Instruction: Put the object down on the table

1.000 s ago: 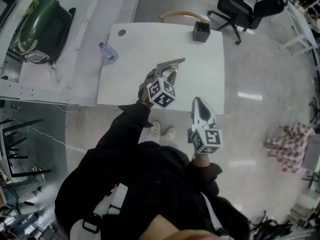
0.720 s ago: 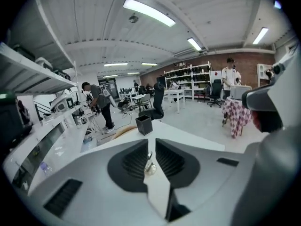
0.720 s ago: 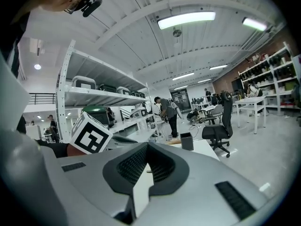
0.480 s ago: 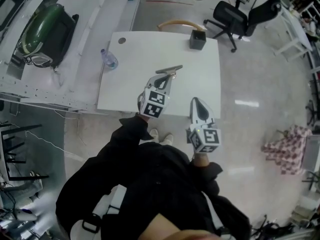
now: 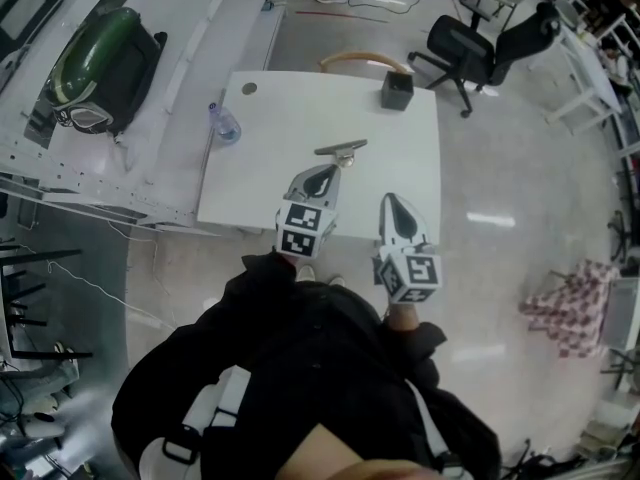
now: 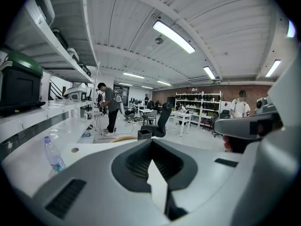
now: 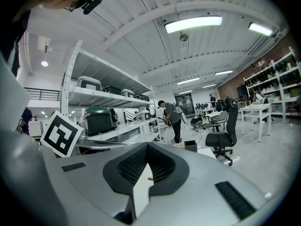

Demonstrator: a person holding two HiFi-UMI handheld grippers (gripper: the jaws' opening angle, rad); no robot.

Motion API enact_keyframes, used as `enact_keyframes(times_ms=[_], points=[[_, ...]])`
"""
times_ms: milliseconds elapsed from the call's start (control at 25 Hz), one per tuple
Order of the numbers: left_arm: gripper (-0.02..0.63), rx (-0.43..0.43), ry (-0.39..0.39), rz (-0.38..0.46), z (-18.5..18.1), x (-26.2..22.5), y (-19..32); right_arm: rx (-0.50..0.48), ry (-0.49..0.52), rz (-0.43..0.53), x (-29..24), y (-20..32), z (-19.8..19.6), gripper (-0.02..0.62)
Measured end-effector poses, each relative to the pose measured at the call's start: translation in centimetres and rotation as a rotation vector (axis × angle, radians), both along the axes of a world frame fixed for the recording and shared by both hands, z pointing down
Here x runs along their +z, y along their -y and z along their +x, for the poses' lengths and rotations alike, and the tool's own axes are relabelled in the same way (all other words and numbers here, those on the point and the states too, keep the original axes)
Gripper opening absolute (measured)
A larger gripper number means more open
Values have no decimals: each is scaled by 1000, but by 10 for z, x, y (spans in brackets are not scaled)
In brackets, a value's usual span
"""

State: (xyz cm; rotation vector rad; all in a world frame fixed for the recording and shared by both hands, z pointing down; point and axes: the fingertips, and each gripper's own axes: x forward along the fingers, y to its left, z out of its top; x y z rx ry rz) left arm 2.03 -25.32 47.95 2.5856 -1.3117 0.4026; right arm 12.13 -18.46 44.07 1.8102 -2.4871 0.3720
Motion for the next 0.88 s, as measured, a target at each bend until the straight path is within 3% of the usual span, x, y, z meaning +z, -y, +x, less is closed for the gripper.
enact_keyframes(times_ms=[200,400,880], points=[[2,-12,-32,31,-6,-10,-10,30,-23,11,-6,5,3,-8],[2,-16,-42,61,-12,-16,-19,-3,-15,34,-9,6,-6,-8],[2,-22,-55,67,-20,-17,-42,3,-37,33,-7,4,-7,-8]])
